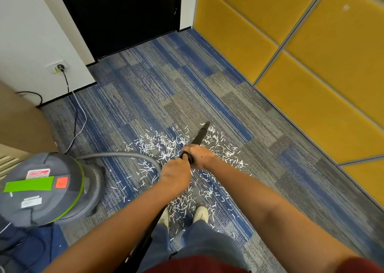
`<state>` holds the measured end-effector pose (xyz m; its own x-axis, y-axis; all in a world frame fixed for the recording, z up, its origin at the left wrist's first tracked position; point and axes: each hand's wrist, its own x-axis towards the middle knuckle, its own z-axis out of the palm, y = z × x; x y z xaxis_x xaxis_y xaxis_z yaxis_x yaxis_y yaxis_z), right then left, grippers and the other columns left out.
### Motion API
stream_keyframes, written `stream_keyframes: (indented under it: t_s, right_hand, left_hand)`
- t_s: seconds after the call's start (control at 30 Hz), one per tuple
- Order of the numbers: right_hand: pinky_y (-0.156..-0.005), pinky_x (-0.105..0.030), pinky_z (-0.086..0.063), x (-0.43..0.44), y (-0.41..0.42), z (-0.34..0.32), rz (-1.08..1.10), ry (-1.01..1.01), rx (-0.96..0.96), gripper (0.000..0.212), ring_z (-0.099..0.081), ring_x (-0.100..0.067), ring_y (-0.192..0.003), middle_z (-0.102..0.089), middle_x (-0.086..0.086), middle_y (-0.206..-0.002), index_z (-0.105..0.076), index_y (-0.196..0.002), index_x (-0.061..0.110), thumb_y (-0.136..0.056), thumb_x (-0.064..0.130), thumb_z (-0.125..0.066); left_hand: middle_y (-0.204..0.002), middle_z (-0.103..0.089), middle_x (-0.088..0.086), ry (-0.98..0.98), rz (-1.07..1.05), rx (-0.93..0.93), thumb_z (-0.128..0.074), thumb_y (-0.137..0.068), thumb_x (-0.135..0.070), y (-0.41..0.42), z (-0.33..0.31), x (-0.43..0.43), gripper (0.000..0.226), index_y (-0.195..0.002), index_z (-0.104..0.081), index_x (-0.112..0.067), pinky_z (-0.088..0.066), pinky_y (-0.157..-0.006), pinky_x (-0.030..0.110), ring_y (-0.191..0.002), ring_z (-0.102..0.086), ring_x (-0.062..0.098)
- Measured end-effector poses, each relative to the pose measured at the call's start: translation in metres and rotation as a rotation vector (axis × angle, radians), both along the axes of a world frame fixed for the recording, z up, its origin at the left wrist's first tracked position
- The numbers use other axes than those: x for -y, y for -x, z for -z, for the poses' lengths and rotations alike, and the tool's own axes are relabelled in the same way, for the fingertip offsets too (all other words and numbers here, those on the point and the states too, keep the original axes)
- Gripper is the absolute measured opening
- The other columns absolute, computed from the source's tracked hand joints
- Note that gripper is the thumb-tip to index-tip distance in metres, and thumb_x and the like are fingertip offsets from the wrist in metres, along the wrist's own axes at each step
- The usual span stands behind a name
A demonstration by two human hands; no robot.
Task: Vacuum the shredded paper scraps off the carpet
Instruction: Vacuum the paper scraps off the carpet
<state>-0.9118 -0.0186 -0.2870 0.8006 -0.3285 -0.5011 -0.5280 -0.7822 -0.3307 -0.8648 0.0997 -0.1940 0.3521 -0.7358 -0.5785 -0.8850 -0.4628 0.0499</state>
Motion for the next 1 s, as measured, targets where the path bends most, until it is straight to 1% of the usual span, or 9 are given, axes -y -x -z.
stream_keyframes:
  t_s: [0.1, 0.23, 0.33, 0.47, 0.57, 0.73, 0.87, 0.93, 1.0]
  right_hand:
    - [-0.085, -0.034, -0.053, -0.005, -0.009, -0.004, -0.035, 0.005, -0.008, 0.016, -0.059, -0.02, -0.09, -0.058, -0.005, -0.103, -0.056, -0.1, 0.013, -0.086, 0.008, -0.061]
    - [-0.082, -0.036, -0.055, -0.014, -0.016, -0.006, -0.043, 0.008, -0.032, 0.02, -0.061, -0.022, -0.092, -0.06, -0.004, -0.104, -0.056, -0.101, 0.016, -0.084, 0.01, -0.063]
    - [-0.084, -0.039, -0.054, -0.021, -0.022, -0.006, -0.055, 0.004, -0.04, 0.023, -0.061, -0.023, -0.095, -0.06, -0.005, -0.105, -0.056, -0.103, 0.016, -0.082, 0.013, -0.066]
    - [-0.086, -0.04, -0.054, -0.038, -0.031, -0.007, -0.062, -0.005, -0.038, 0.02, -0.061, -0.023, -0.092, -0.059, -0.004, -0.103, -0.055, -0.096, 0.017, -0.08, 0.014, -0.067]
    - [-0.085, -0.041, -0.054, -0.052, -0.039, -0.007, -0.078, -0.003, -0.036, 0.018, -0.061, -0.024, -0.092, -0.059, -0.006, -0.102, -0.054, -0.095, 0.017, -0.081, 0.013, -0.065]
    - [-0.08, -0.037, -0.055, -0.069, -0.044, -0.008, -0.094, 0.013, -0.015, 0.018, -0.061, -0.023, -0.092, -0.059, -0.006, -0.103, -0.051, -0.095, 0.017, -0.083, 0.013, -0.064]
    - [-0.084, -0.038, -0.054, -0.075, -0.037, -0.01, -0.073, 0.021, -0.044, 0.022, -0.061, -0.023, -0.095, -0.06, -0.006, -0.104, -0.056, -0.103, 0.014, -0.083, 0.013, -0.065]
    - [-0.084, -0.039, -0.054, -0.076, -0.029, -0.01, -0.055, 0.025, -0.052, 0.022, -0.06, -0.023, -0.094, -0.061, -0.006, -0.104, -0.055, -0.102, 0.015, -0.082, 0.015, -0.065]
    - [-0.081, -0.036, -0.053, -0.077, -0.021, -0.008, -0.033, 0.036, -0.056, 0.02, -0.061, -0.022, -0.093, -0.061, -0.005, -0.102, -0.054, -0.098, 0.017, -0.082, 0.014, -0.064]
  left_hand:
    - [-0.117, -0.056, 0.013, -0.021, -0.013, 0.017, -0.047, -0.095, -0.008, -0.007, 0.001, -0.006, 0.068, -0.151, -0.009, -0.011, -0.049, -0.075, 0.029, -0.103, -0.057, 0.024]
    - [-0.12, -0.055, 0.012, -0.032, 0.008, 0.016, -0.046, -0.095, -0.005, -0.013, -0.003, -0.014, 0.069, -0.151, -0.006, -0.01, -0.049, -0.078, 0.03, -0.106, -0.057, 0.025]
    - [-0.12, -0.054, 0.012, -0.036, -0.003, 0.012, -0.047, -0.094, -0.005, -0.016, -0.005, -0.022, 0.069, -0.151, -0.007, -0.011, -0.048, -0.075, 0.029, -0.106, -0.057, 0.025]
    - [-0.116, -0.056, 0.01, -0.023, -0.037, -0.007, -0.046, -0.095, -0.007, -0.024, -0.005, -0.04, 0.06, -0.147, -0.017, -0.011, -0.049, -0.074, 0.03, -0.103, -0.058, 0.024]
    - [-0.119, -0.055, 0.01, -0.021, -0.02, 0.009, -0.044, -0.096, -0.009, -0.031, -0.007, -0.053, 0.059, -0.148, -0.015, -0.01, -0.048, -0.077, 0.03, -0.106, -0.058, 0.024]
    - [-0.117, -0.056, 0.01, -0.022, 0.0, 0.022, -0.041, -0.096, -0.006, -0.036, -0.007, -0.071, 0.062, -0.15, -0.012, -0.01, -0.045, -0.071, 0.027, -0.104, -0.057, 0.022]
    - [-0.121, -0.053, 0.01, -0.039, 0.035, 0.015, -0.042, -0.096, -0.008, -0.032, -0.008, -0.075, 0.066, -0.151, -0.007, -0.012, -0.047, -0.08, 0.03, -0.109, -0.055, 0.024]
    - [-0.122, -0.053, 0.01, -0.044, 0.045, 0.004, -0.043, -0.096, -0.009, -0.028, -0.009, -0.075, 0.064, -0.151, -0.01, -0.012, -0.047, -0.085, 0.033, -0.111, -0.055, 0.026]
    - [-0.122, -0.053, 0.01, -0.043, 0.059, -0.006, -0.043, -0.096, -0.009, -0.023, -0.01, -0.076, 0.062, -0.15, -0.012, -0.012, -0.047, -0.086, 0.035, -0.111, -0.055, 0.026]
